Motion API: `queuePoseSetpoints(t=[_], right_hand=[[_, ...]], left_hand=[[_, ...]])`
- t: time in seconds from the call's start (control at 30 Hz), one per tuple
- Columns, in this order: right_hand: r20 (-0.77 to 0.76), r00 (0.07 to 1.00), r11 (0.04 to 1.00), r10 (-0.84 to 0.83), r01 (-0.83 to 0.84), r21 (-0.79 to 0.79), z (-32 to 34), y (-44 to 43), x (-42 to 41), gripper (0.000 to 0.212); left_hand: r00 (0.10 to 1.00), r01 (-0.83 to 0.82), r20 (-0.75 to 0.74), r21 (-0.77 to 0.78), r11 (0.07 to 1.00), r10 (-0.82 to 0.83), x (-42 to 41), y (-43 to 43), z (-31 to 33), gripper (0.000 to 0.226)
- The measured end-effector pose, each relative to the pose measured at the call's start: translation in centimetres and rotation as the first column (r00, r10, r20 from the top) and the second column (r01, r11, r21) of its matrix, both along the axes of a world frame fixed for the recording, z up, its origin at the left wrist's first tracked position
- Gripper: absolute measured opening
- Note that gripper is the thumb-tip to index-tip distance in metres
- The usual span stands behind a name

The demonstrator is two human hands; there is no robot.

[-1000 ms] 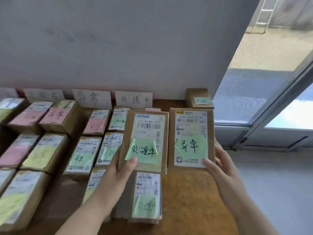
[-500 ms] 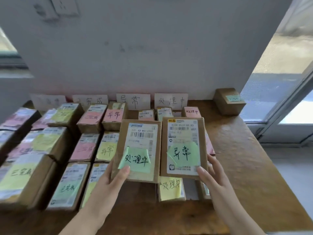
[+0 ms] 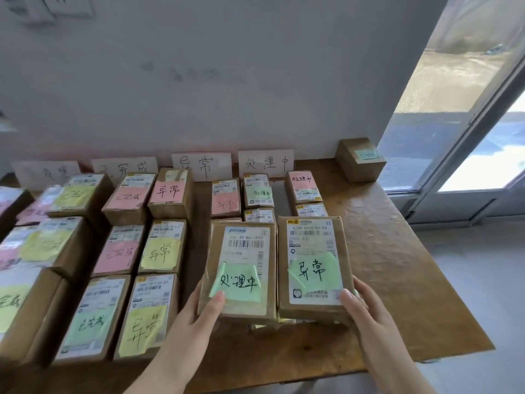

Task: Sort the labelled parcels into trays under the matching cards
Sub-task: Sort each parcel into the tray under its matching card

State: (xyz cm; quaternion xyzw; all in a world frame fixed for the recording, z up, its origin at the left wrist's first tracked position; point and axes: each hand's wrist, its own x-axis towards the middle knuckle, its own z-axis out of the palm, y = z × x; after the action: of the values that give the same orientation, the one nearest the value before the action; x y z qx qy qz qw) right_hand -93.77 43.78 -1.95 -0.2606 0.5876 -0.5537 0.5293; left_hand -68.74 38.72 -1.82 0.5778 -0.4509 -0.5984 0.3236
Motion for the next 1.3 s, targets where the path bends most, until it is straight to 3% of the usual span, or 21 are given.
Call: queuePoseSetpoints(t=[0.1, 0.17, 0.23, 0.37, 0.57, 0.87, 1.0, 1.17, 1.3], right_hand=[[0.020, 0.996, 0.992, -0.092, 0.090, 0.086, -1.6, -0.1, -1.6, 0.075], [0.066, 0.986, 0.984, -0.151, 0.143, 0.111, -1.9, -0.3, -3.2, 0.049], [0.090, 0.976, 0.976, -0.197, 0.187, 0.107, -1.4, -0.4, -5.2, 0.041], [0.037, 0.972, 0.971, -0.234, 0.232, 0.048, -0.4, -1.1, -9.2, 0.072], [0.085, 0.973, 0.976, -0.215, 0.211, 0.051, -0.9, -2.8, -12.1, 0.042], [0.033, 0.984, 0.983, -0.178, 0.176, 0.054, -1.2, -4.1, -13.4, 0.030], [0.027, 0.989, 0.988, -0.146, 0.144, 0.056, -1.2, -4.3, -13.9, 0.034], [0.035, 0.992, 0.992, -0.117, 0.115, 0.053, -1.3, -4.3, -14.3, 0.040], [0.064, 0.992, 0.993, -0.107, 0.103, 0.059, -1.2, -4.2, -14.7, 0.039]], left_hand=[[0.986, -0.098, -0.125, 0.082, 0.992, 0.108, -1.4, -0.3, -0.4, 0.075], [0.980, -0.133, -0.130, 0.112, 0.985, 0.147, -2.3, -0.4, -0.7, 0.082], [0.982, -0.152, -0.097, 0.102, 0.983, 0.162, -2.9, -0.3, -0.8, 0.084], [0.984, -0.159, -0.066, 0.085, 0.984, 0.165, -4.7, -0.1, -1.0, 0.084], [0.987, -0.150, -0.051, 0.079, 0.985, 0.155, -7.8, -0.6, -1.2, 0.083], [0.976, -0.216, 0.014, 0.111, 0.970, 0.216, -9.3, 0.6, -1.9, 0.053], [0.975, -0.219, 0.004, 0.156, 0.963, 0.221, -9.6, 1.1, -2.4, 0.065], [0.974, -0.215, -0.036, 0.171, 0.961, 0.224, -10.4, 0.9, -2.4, 0.060], [0.969, -0.247, 0.057, 0.147, 0.958, 0.241, -11.1, 0.9, -3.0, 0.054]])
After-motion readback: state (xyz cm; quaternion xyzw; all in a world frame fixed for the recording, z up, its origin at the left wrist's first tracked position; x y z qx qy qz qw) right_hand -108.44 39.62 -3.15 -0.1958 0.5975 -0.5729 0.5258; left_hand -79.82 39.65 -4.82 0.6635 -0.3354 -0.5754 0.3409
